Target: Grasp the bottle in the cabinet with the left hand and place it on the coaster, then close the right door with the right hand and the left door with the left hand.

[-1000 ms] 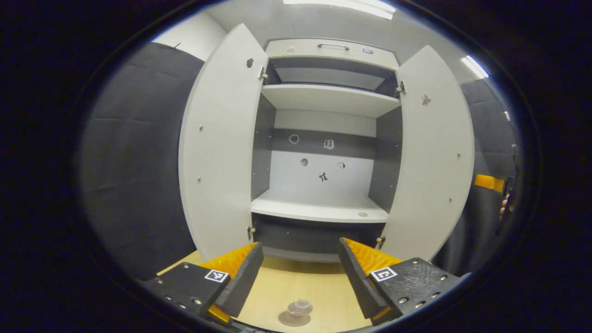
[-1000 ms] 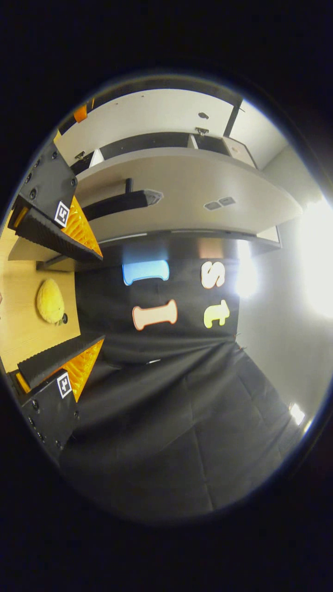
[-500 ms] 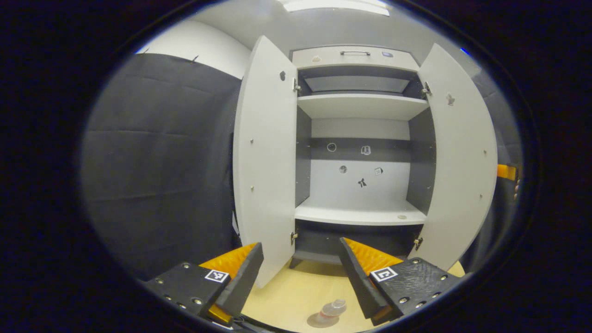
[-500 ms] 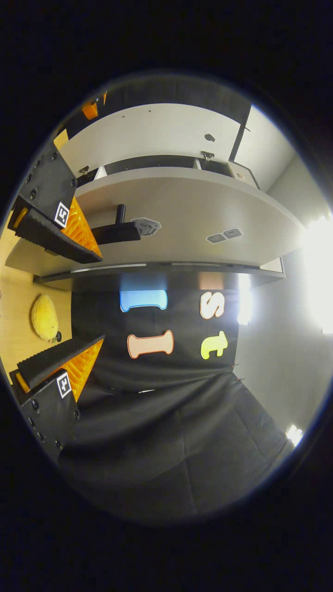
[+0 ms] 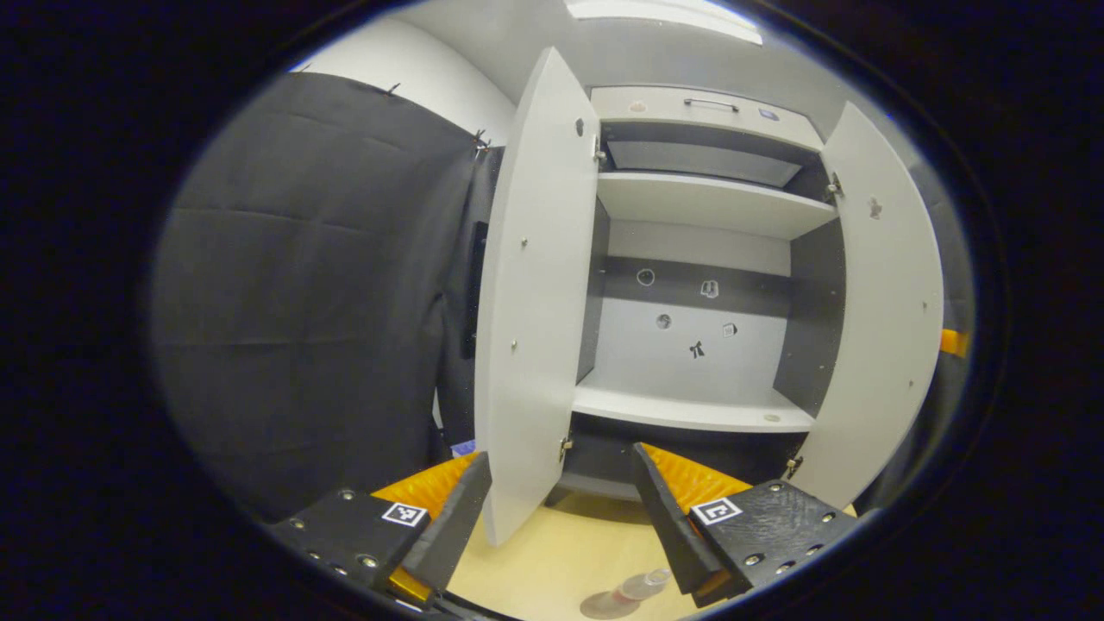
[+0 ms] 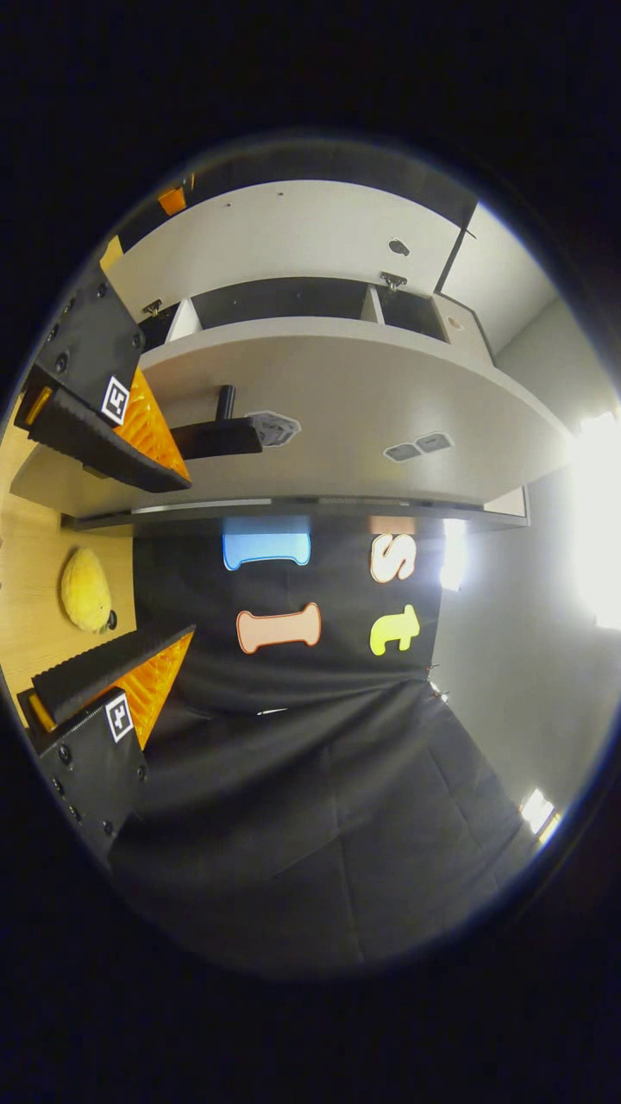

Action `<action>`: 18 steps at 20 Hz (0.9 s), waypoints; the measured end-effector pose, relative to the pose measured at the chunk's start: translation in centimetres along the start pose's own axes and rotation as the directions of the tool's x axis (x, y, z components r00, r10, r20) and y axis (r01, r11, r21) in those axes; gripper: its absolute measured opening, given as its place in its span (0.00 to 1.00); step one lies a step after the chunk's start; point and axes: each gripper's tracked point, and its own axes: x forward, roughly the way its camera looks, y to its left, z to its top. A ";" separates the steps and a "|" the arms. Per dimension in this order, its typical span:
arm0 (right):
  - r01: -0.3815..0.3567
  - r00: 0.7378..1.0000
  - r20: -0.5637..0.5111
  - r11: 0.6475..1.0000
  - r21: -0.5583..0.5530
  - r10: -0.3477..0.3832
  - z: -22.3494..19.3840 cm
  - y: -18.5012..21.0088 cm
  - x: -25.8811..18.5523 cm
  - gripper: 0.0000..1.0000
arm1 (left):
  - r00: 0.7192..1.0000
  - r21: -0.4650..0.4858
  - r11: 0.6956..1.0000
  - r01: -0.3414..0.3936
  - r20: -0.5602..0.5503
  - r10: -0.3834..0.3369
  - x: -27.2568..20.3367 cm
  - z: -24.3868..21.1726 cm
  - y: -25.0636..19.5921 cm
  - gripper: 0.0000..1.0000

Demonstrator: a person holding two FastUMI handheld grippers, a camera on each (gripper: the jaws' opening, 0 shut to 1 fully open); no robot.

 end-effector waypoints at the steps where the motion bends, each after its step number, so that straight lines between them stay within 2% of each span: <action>1: -0.005 1.000 -0.001 1.000 0.004 0.005 0.0 0.7 0.1 0.97 | 1.000 -0.001 1.000 0.008 0.004 -0.008 0.2 0.3 0.2 1.00; 3: -0.018 1.000 -0.004 1.000 0.011 0.018 -0.1 2.3 0.1 0.97 | 1.000 0.008 1.000 0.016 0.001 -0.016 0.5 0.1 0.9 1.00; 4: -0.026 1.000 -0.007 1.000 0.014 0.026 -0.2 3.1 0.1 0.97 | 1.000 0.021 1.000 0.015 -0.009 -0.015 0.6 -0.3 1.2 0.95; 8: -0.082 0.996 -0.027 0.996 0.015 0.083 -0.5 6.6 1.2 0.97 | 1.000 0.042 0.999 0.005 -0.018 -0.005 0.5 -0.9 2.9 0.95; 12: -0.140 0.990 -0.012 0.990 -0.032 0.140 -0.4 10.9 2.2 0.97 | 1.000 0.029 0.999 -0.019 -0.011 0.019 -0.1 -0.8 5.3 0.95; 15: -0.218 0.974 -0.046 0.974 0.060 0.221 -2.0 14.6 2.9 0.97 | 0.999 0.043 0.999 -0.031 -0.022 0.032 -0.1 -1.4 7.5 0.95; 17: -0.212 0.973 -0.070 0.972 0.100 0.219 -2.8 14.8 3.3 0.97 | 0.998 0.033 0.999 0.002 -0.060 0.000 -0.2 -2.8 8.3 0.95; 18: -0.200 0.974 -0.086 0.974 0.108 0.210 -3.4 14.7 3.5 0.97 | 0.998 0.017 1.000 0.003 -0.065 -0.002 -0.1 -3.1 9.0 1.00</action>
